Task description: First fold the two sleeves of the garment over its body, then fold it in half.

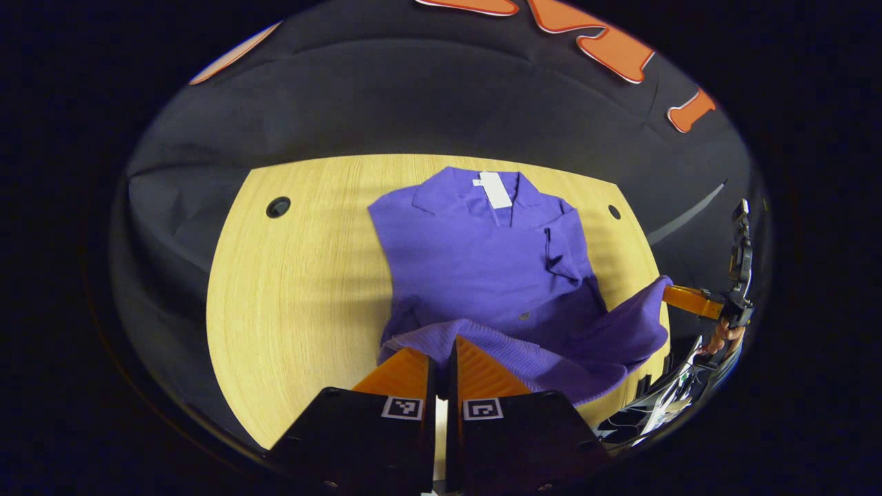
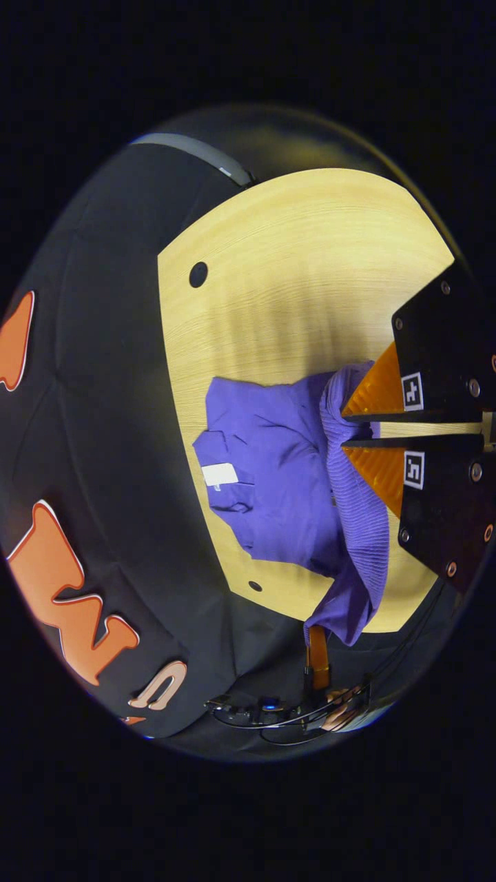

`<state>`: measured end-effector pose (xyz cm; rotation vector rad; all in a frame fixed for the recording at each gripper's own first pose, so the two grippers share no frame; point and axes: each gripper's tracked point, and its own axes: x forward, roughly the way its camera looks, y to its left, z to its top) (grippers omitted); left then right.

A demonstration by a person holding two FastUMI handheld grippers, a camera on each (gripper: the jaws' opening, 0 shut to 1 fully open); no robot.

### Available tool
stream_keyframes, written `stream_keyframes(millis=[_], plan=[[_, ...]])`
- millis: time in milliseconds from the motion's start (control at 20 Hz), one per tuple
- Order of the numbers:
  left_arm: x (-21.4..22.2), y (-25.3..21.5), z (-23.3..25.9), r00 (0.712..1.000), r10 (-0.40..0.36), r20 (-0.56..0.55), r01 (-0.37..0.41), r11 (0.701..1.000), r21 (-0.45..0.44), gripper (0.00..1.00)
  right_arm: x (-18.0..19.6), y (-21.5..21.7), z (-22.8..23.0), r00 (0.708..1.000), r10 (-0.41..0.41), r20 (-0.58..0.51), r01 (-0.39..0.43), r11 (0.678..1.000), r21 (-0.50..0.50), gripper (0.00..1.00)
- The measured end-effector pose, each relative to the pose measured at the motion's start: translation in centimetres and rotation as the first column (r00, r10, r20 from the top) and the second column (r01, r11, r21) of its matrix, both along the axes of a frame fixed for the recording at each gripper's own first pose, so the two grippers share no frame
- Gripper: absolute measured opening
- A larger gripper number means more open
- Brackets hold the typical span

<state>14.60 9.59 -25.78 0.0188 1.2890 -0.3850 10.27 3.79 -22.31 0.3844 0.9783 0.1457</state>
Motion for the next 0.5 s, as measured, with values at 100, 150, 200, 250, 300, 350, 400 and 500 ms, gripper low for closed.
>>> stream_keyframes(millis=[100, 150, 200, 250, 300, 350, 400, 500], plan=[[2.8, -0.2, 0.2, 1.000, -0.010, 0.024, 0.009, 1.000, 0.021, 0.07, 2.0, -0.7, 0.3, 1.000, -0.005, 0.011, 0.005, 1.000, -0.009, 0.07], [4.4, -0.4, 0.4, 0.999, -0.015, 0.037, 0.014, 0.999, 0.034, 0.07, 3.2, -0.8, 0.4, 1.000, -0.004, 0.016, 0.005, 1.000, -0.013, 0.06], [5.5, -0.5, 0.7, 0.999, -0.022, 0.048, 0.020, 0.999, 0.044, 0.07, 4.5, -1.0, 0.5, 1.000, -0.009, 0.022, 0.009, 1.000, -0.020, 0.06], [7.1, -0.7, 0.7, 0.997, -0.033, 0.065, 0.029, 0.998, 0.059, 0.07, 5.6, -1.2, 0.7, 1.000, -0.006, 0.028, 0.006, 1.000, -0.026, 0.06], [8.5, -0.8, 0.7, 0.995, -0.051, 0.083, 0.044, 0.996, 0.080, 0.07, 6.9, -1.4, 0.8, 0.999, -0.009, 0.037, 0.010, 0.999, -0.036, 0.06], [9.9, -0.9, 0.7, 0.992, -0.071, 0.106, 0.061, 0.993, 0.103, 0.07, 8.1, -1.5, 0.9, 0.999, -0.010, 0.041, 0.012, 0.999, -0.040, 0.06], [10.8, -1.0, 0.4, 0.989, -0.083, 0.126, 0.068, 0.991, 0.119, 0.07, 9.3, -1.6, 1.0, 0.999, -0.014, 0.048, 0.015, 0.999, -0.041, 0.07], [13.1, -1.9, 0.0, 0.985, -0.072, 0.158, 0.053, 0.991, 0.121, 0.07, 11.6, -1.6, 0.7, 0.998, -0.019, 0.053, 0.021, 0.999, -0.043, 0.06]])
